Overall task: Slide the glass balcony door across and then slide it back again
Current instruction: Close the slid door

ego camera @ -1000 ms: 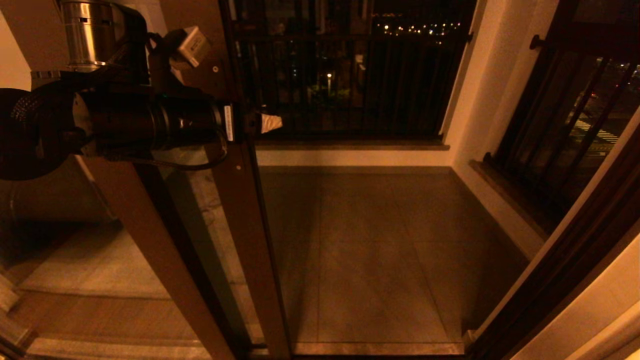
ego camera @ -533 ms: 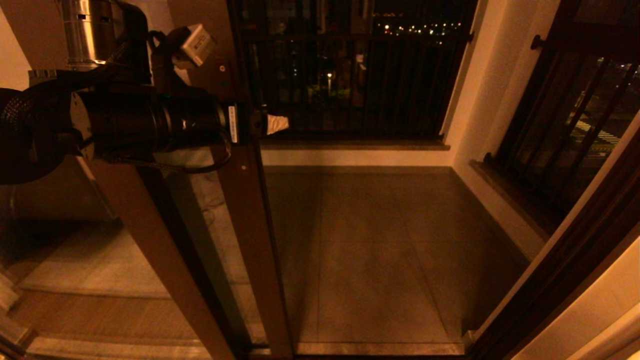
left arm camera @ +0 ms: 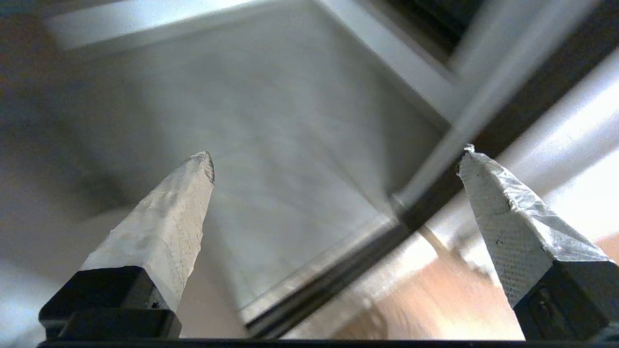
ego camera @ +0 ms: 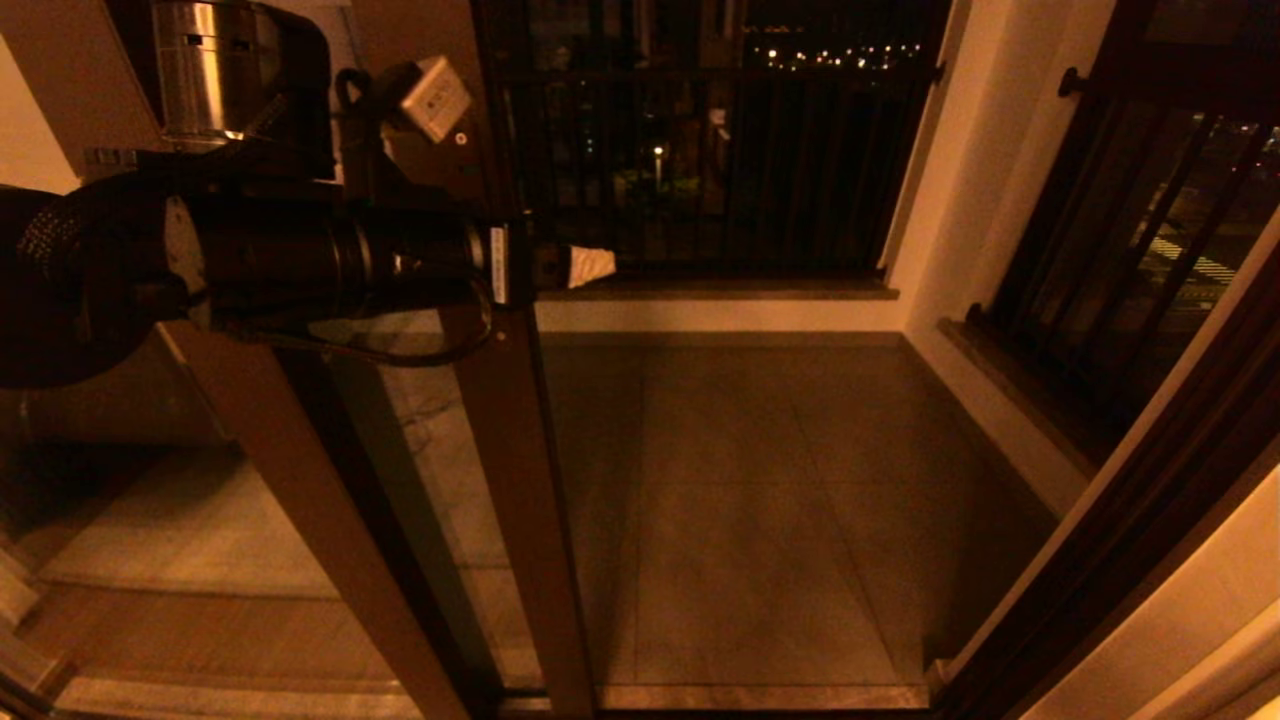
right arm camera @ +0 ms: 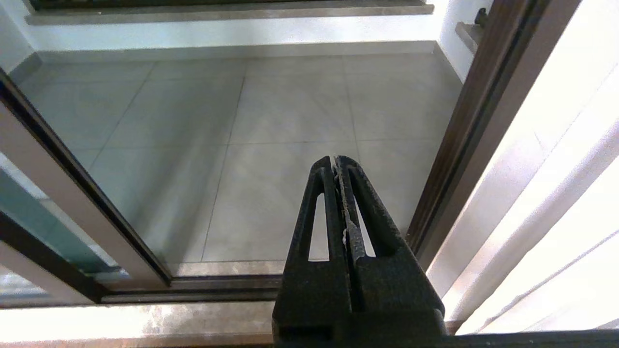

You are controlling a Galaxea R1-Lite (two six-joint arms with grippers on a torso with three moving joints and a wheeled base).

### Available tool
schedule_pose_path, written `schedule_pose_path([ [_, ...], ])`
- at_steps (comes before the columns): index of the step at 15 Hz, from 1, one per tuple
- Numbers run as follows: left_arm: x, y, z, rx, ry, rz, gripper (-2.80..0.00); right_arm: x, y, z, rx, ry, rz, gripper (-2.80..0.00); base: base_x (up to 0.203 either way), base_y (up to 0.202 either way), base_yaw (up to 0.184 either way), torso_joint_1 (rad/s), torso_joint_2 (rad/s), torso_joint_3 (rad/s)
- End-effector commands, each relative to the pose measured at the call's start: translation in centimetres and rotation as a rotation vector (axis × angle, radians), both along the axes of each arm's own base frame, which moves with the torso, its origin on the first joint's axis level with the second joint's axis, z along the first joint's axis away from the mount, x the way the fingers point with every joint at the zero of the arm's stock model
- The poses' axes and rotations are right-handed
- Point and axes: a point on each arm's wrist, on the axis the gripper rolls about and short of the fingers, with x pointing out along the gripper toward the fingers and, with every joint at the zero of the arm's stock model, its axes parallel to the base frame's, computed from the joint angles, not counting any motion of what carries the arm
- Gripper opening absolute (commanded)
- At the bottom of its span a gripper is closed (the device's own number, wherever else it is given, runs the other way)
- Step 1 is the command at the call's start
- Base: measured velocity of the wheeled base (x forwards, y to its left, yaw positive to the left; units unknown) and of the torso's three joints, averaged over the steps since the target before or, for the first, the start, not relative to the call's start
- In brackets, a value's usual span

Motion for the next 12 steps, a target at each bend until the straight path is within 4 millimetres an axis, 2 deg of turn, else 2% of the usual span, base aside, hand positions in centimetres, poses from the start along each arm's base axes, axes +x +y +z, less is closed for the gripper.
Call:
schedule_pose_path([
  [1,-0.1,0.0,0.1,-0.002,-0.004,0.002,0.00,0.0,0.0,0.0,-0.001,0.001,-0.001,-2.80,0.000,0.000,0.000,0.000,0.00,0.000],
  [5,0.1,0.8,0.2,-0.004,0.001,-0.013,0.00,0.0,0.0,0.0,-0.001,0.003,-0.001,-2.80,0.000,0.000,0.000,0.000,0.00,0.000],
  [9,0.8,4.4,0.5,-0.047,0.008,-0.109,0.00,0.0,0.0,0.0,-0.001,0.003,-0.001,-2.80,0.000,0.000,0.000,0.000,0.00,0.000],
  [12,1.0,4.8,0.1,-0.046,0.015,-0.099,0.00,0.0,0.0,0.0,-0.001,0.003,-0.001,-2.80,0.000,0.000,0.000,0.000,0.00,0.000],
])
